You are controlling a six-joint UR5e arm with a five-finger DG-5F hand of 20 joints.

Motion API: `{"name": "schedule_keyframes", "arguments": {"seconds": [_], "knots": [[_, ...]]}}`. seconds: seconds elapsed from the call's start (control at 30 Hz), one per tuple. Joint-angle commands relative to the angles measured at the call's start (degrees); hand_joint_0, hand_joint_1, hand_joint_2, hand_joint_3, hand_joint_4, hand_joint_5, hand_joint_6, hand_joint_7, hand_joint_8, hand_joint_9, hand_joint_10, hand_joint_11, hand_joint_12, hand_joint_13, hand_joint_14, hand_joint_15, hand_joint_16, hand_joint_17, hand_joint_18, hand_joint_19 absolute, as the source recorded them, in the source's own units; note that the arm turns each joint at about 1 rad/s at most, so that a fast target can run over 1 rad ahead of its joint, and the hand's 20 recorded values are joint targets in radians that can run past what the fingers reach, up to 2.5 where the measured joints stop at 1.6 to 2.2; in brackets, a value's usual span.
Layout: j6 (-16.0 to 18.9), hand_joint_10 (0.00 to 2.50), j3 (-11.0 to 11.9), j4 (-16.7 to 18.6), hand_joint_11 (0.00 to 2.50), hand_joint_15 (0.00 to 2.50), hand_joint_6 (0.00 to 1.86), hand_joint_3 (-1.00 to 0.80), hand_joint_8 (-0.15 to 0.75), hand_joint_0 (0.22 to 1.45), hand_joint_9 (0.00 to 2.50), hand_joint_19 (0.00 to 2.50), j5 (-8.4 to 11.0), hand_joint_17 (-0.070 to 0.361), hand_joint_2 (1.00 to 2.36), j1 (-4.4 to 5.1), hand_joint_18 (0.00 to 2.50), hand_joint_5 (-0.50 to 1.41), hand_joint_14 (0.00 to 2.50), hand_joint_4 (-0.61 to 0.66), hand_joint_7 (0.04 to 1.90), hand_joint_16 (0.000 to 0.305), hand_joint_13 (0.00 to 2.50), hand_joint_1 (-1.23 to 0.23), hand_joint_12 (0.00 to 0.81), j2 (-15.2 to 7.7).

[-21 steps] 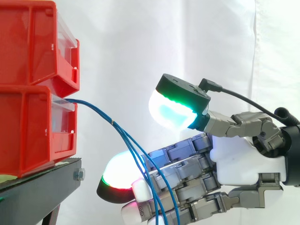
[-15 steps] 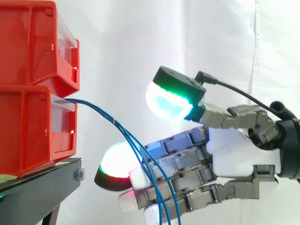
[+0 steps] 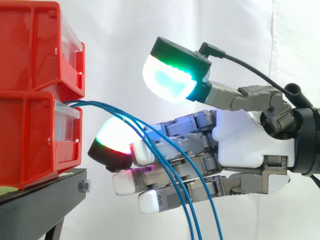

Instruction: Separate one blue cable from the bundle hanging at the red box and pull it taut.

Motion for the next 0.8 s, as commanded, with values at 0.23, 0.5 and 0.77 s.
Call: {"name": "schedule_keyframes", "arguments": {"seconds": [0.23, 0.5, 0.77], "knots": [[0.01, 0.01, -0.08, 0.35, 0.62, 0.61, 0.5, -0.35, 0.32, 0.63, 0.92, 0.5, 0.25, 0.065, 1.01, 0.44, 0.63, -0.12, 0.02, 0.19, 1.21, 0.029, 0.92, -0.72, 0.304, -0.02], [3.17, 0.02, 0.01, 1.76, 0.83, 0.8, 0.5, -0.38, 0.33, 0.63, 1.01, 0.56, -0.46, 0.064, 1.01, 0.53, 0.69, -0.11, 0.02, 0.18, 1.24, 0.029, 1.06, -0.71, 0.31, -2.48], [3.08, 0.02, 0.1, 2.99, 0.96, 0.91, 0.61, -0.35, 0.332, 0.64, 1.1, 0.6, -0.37, 0.066, 1.01, 0.53, 0.74, -0.14, 0.03, 0.14, 1.12, 0.029, 1.15, -0.67, 0.308, -2.65]]}}
